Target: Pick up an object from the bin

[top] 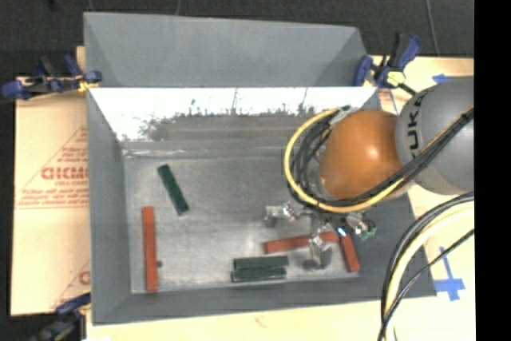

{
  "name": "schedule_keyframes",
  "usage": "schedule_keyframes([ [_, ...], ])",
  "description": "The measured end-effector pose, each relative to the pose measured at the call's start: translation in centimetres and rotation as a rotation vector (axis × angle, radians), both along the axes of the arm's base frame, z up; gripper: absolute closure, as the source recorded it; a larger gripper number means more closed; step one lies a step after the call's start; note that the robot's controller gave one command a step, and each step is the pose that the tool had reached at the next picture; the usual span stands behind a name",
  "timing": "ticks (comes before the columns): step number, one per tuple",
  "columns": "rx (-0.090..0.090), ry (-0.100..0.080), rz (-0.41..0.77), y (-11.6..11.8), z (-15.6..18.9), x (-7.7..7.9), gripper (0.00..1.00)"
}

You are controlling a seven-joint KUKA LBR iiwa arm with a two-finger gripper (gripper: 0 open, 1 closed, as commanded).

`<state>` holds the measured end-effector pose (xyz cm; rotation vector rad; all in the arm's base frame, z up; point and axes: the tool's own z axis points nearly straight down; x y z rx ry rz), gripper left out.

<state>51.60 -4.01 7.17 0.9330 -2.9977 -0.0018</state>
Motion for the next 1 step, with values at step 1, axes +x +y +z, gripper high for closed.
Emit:
schedule_keyframes([
  [1, 0.001, -0.006, 0.000, 0.12, 0.41, 0.14, 1.00],
])
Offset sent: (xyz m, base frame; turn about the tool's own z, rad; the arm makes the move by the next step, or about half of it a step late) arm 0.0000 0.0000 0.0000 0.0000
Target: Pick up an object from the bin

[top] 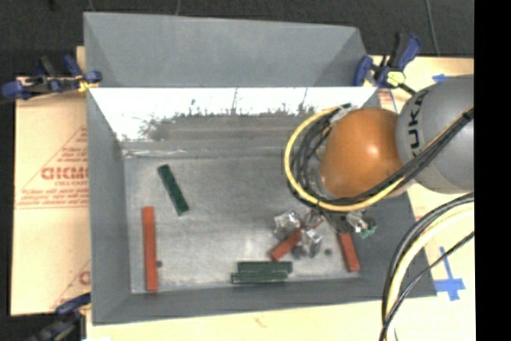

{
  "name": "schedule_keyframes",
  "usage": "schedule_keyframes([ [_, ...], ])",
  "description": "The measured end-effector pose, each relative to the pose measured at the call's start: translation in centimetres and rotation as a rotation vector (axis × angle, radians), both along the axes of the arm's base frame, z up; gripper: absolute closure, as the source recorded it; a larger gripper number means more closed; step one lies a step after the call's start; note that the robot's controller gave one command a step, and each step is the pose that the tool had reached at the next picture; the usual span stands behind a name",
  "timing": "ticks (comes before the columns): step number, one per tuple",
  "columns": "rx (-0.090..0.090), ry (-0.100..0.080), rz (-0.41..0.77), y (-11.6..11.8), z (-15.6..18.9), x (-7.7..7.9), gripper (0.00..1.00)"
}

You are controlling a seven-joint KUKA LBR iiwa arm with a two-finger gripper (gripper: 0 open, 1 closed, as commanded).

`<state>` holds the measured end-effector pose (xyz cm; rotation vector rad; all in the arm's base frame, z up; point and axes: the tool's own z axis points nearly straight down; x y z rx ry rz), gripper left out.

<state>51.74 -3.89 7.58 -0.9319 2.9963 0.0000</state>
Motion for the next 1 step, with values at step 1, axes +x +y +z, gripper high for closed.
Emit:
schedule_keyframes([
  [1, -0.002, -0.010, 0.022, 2.03, 18.57, 3.39, 1.00],
])
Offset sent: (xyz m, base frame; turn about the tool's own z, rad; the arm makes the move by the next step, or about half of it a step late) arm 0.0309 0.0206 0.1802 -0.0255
